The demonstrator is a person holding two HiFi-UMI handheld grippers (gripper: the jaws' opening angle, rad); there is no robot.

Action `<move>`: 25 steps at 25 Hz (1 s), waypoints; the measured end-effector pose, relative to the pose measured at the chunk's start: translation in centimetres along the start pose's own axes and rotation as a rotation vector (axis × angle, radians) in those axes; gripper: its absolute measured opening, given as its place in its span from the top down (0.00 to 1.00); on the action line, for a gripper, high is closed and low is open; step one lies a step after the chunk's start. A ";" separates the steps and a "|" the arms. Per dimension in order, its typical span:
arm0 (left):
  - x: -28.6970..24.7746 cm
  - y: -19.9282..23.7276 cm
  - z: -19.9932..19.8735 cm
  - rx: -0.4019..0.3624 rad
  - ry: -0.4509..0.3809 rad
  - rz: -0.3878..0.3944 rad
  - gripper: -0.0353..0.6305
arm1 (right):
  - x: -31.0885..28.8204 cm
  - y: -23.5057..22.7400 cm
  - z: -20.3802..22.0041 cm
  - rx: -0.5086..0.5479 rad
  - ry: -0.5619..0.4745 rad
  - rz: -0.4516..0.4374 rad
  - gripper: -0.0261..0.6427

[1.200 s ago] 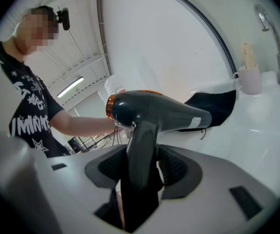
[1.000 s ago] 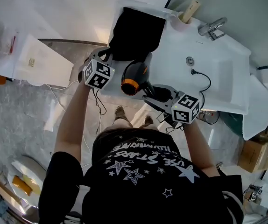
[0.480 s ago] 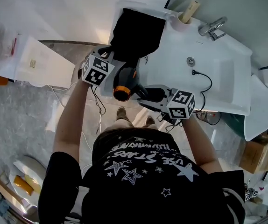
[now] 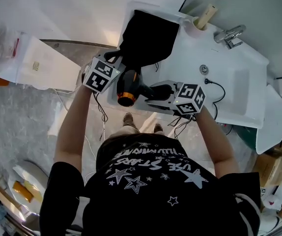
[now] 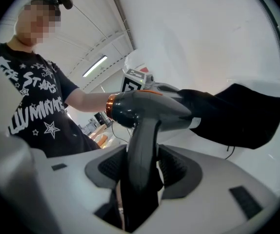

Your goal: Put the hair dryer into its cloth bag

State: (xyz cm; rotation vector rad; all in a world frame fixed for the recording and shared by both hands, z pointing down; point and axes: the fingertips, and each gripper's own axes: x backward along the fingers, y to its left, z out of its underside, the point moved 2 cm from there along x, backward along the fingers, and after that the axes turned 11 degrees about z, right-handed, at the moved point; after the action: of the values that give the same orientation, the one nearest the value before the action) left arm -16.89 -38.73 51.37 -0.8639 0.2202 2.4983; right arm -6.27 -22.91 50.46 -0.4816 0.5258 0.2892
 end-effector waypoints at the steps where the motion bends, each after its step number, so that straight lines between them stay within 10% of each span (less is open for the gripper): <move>1: 0.1 0.0 -0.2 0.003 -0.004 0.005 0.91 | -0.2 -0.1 -0.3 0.008 0.001 -0.005 0.66; 10: 0.9 0.6 -0.8 0.016 -0.019 0.028 0.91 | -1.0 -1.9 -1.6 0.057 0.019 0.024 0.66; 25: 1.9 1.1 -1.3 0.050 -0.049 0.022 0.91 | -2.3 -8.7 -2.6 0.084 0.076 0.343 0.66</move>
State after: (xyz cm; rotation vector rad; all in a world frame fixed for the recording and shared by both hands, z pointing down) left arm -18.01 -39.37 49.14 -0.7832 0.2762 2.5195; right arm -5.96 -31.96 52.90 -0.3204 0.6929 0.5761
